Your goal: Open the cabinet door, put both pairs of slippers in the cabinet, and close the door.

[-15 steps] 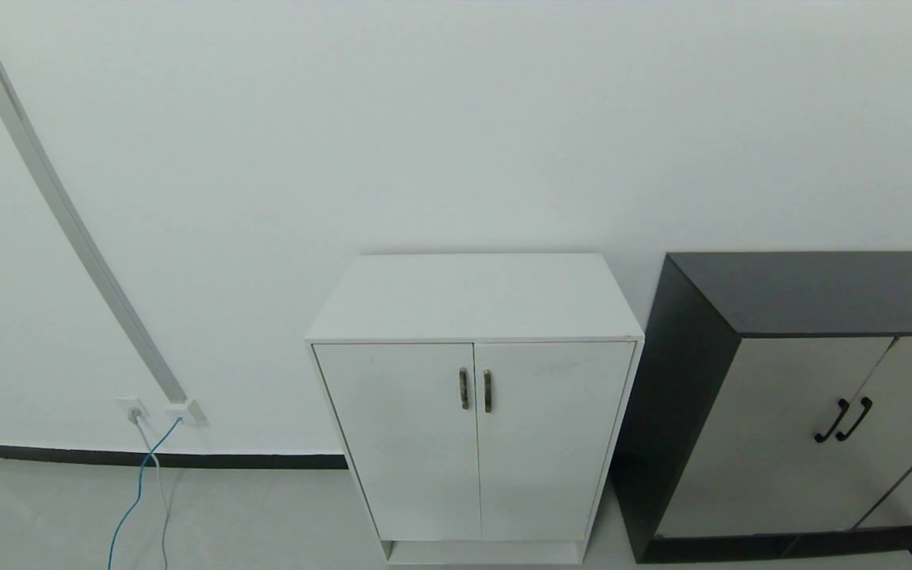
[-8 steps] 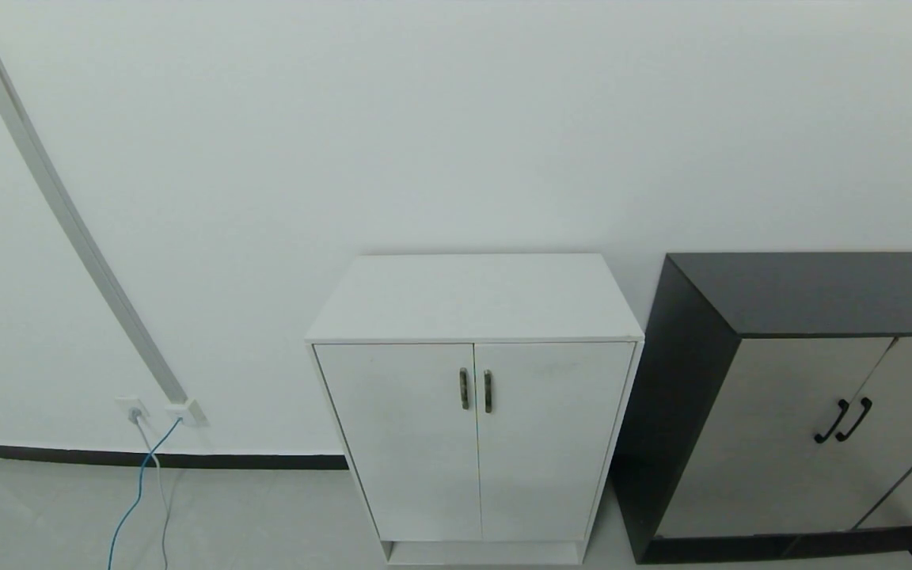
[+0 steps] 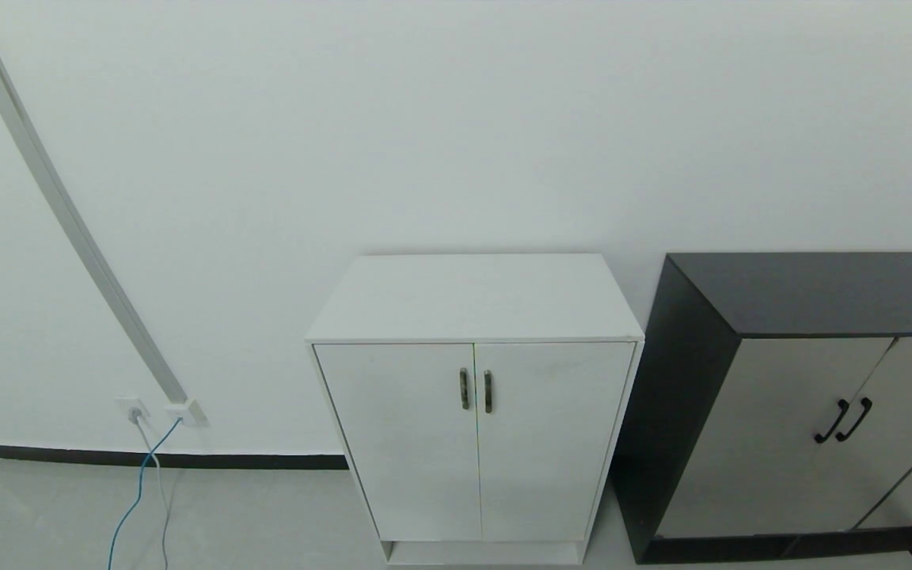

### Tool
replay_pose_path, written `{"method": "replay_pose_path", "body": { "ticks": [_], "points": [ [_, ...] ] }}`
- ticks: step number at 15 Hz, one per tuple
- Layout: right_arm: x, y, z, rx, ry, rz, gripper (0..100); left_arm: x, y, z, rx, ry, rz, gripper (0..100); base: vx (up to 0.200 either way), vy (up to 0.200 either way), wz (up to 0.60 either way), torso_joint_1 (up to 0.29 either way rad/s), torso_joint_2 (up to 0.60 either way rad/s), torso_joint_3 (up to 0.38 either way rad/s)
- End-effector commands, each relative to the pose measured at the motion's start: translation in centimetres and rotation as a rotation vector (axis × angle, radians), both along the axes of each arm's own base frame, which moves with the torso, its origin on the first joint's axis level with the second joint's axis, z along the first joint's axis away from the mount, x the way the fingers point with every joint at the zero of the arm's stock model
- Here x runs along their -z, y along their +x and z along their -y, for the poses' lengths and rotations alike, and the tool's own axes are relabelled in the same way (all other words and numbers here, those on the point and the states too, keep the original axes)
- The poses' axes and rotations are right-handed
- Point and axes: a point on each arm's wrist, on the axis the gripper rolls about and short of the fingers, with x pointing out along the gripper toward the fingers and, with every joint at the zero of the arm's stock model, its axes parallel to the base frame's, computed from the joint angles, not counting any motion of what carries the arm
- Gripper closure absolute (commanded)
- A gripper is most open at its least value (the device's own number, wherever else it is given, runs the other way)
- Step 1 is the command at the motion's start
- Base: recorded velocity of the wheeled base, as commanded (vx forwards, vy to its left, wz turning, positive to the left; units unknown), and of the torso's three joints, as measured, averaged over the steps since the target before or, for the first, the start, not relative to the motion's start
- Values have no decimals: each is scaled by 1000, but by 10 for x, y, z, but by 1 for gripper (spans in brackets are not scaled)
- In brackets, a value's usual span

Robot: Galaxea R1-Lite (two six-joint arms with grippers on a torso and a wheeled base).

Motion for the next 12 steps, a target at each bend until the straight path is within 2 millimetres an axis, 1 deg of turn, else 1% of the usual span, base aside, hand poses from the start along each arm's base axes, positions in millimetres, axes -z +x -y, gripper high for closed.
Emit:
{"method": "replay_pose_path", "body": {
  "ticks": [1,4,5,8,12],
  "points": [
    [0,0,0,19,-1,5,100,0,0,0,-1,-1,-1,100,0,0,0,0,0,0],
    [0,0,0,74,-9,-2,100,0,0,0,-1,1,-1,100,0,0,0,0,0,0],
    [0,0,-1,119,-12,2,100,0,0,0,-1,-1,-1,100,0,0,0,0,0,0],
    [2,-8,-1,123,-4,100,100,0,0,0,1,1,-1,100,0,0,0,0,0,0],
    [1,-8,-1,136,73,112,100,0,0,0,1,2,-1,100,0,0,0,0,0,0]
  ]
}}
